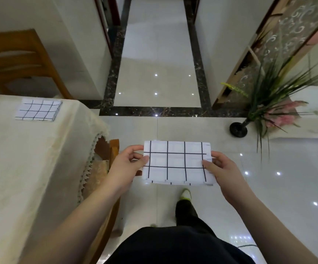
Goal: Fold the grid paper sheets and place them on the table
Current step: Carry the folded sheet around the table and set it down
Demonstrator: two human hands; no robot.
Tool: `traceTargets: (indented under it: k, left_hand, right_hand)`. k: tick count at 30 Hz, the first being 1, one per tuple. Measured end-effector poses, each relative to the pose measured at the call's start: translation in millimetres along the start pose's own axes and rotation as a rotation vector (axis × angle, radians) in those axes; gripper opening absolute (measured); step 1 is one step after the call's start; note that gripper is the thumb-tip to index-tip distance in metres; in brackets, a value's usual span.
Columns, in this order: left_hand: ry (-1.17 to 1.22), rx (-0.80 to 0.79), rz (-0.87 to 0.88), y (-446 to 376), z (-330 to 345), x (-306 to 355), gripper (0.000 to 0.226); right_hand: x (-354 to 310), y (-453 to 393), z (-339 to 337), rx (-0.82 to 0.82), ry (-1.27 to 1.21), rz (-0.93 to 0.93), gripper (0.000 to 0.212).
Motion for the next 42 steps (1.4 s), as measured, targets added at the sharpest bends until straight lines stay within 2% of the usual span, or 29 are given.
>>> traceTargets:
  k: [8, 17, 31, 42]
  left_hand:
    - [-0.014, 0.174, -0.107, -67.9, 38.2, 22.4, 0.026]
    - [0.069, 0.340, -0.083, -122.5, 29.3, 43.7, 0.029]
    - [0.227, 0.558, -0.065, -252.6, -57.6, 42.5, 0.029]
    - [0.251, 0.641, -0.032, -315.4, -126.7, 60.0, 0.027]
  right_hand:
    - [-78.1, -98.0, -21.2, -0.165, 0.005, -0.003, 0.023]
    - [-145.6, -175.2, 3.3, -0.342, 0.110, -0.005, 0.024]
    - [-246.9, -289.3, 137.6, -0.437, 0.266, -0.017, 0.027]
    - [-318.6, -352.5, 235.5, -0.501, 0.405, -0.044, 0.025]
Point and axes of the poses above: each hand's wrist, its own y-axis away from the middle knuckle, its own z-axis out of the palm, x = y × z, the point moved 1 cm from there along -y, towards the middle knuckle, and after that the axes turned 12 degrees about z, right-handed, at the moved point
